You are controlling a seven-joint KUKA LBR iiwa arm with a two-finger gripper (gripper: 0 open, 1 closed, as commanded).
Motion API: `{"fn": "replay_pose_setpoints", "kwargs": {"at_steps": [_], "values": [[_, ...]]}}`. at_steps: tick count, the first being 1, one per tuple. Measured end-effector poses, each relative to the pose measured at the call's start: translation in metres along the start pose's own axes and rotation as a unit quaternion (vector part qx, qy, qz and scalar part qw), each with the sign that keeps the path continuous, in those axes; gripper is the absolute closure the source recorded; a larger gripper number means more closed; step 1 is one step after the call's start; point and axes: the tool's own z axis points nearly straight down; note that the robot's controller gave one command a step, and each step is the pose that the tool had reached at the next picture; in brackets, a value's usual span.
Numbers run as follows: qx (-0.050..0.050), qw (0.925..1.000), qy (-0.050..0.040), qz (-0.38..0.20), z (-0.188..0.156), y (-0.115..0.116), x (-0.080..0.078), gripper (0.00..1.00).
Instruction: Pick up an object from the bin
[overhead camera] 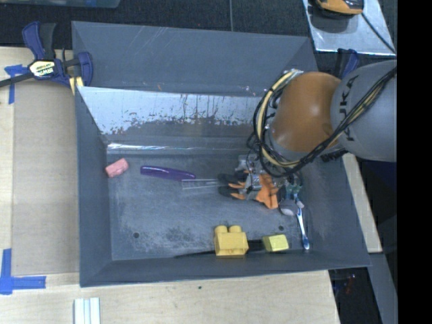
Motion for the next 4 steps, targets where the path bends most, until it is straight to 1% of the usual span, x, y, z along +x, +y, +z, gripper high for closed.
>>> {"fn": "replay_pose_setpoints", "kwargs": {"at_steps": [1, 2, 3, 4], "values": [[0.0, 1.0, -0.0019, 0.0, -0.016, 0.0, -0.001, 1.0], [0.0, 1.0, -0.0005, 0.001, -0.033, 0.0, -0.001, 1.0], [0.001, 1.0, -0.0042, 0.002, -0.05, 0.0, -0.003, 1.0], [0.0, 1.0, -0.0033, 0.002, -0.06, 0.0, -0.003, 1.0]]}}
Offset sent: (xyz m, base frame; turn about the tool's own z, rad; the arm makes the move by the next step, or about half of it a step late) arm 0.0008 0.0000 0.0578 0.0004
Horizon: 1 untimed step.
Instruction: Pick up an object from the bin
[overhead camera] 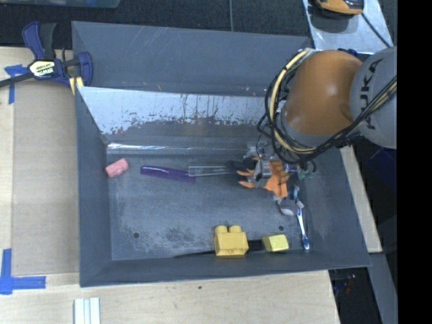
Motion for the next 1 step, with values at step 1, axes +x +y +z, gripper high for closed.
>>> {"fn": "replay_pose_setpoints", "kwargs": {"at_steps": [1], "values": [[0.0, 1.0, 0.0008, 0.001, -0.0199, -0.0001, -0.0003, 1.0]]}}
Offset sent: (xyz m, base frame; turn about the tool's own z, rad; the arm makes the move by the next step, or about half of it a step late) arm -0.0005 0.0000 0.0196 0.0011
